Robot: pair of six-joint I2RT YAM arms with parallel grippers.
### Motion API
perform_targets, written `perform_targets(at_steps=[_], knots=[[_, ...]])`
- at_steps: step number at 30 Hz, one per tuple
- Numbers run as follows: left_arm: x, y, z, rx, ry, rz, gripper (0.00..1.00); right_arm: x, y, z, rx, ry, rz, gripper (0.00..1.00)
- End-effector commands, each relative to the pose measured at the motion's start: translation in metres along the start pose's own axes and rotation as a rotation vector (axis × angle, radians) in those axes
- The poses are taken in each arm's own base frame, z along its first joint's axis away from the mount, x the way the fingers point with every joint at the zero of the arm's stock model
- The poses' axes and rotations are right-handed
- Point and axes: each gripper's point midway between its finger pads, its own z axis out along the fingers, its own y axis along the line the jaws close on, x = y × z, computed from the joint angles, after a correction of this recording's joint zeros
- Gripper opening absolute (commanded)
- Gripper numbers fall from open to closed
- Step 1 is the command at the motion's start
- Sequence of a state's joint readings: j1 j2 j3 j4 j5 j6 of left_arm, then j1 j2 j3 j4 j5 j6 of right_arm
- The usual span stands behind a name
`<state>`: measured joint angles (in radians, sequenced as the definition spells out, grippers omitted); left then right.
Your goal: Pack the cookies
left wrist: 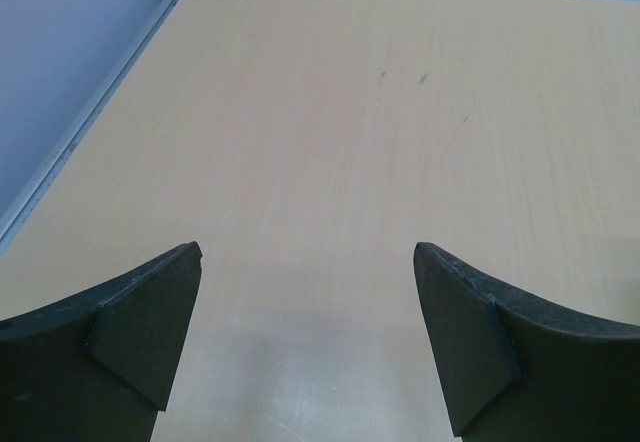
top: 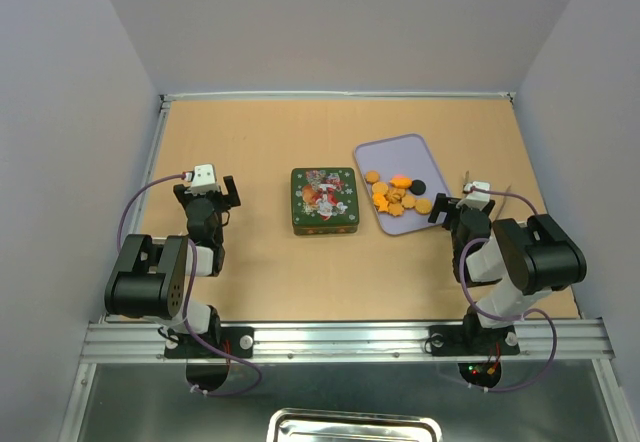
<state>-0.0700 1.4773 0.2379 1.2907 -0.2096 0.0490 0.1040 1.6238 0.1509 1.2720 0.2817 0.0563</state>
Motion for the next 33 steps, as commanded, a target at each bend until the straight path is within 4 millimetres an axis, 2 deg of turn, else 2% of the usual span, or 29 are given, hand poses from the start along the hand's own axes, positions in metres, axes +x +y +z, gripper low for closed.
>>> perform_targets(at_steps=[1, 33], knots=[[-0.0716, 0.0014, 0.0018, -0.006, -0.27, -0.051, 0.99, -0.0544, 0.007, 0.0081, -0.023, -0.199, 0.041, 1.0], [-0.0711, 0.0013, 0.0019, -0.006, -0.268, -0.051, 0.99, -0.0528, 0.0086, 0.0069, -0.034, -0.193, 0.035, 1.0]])
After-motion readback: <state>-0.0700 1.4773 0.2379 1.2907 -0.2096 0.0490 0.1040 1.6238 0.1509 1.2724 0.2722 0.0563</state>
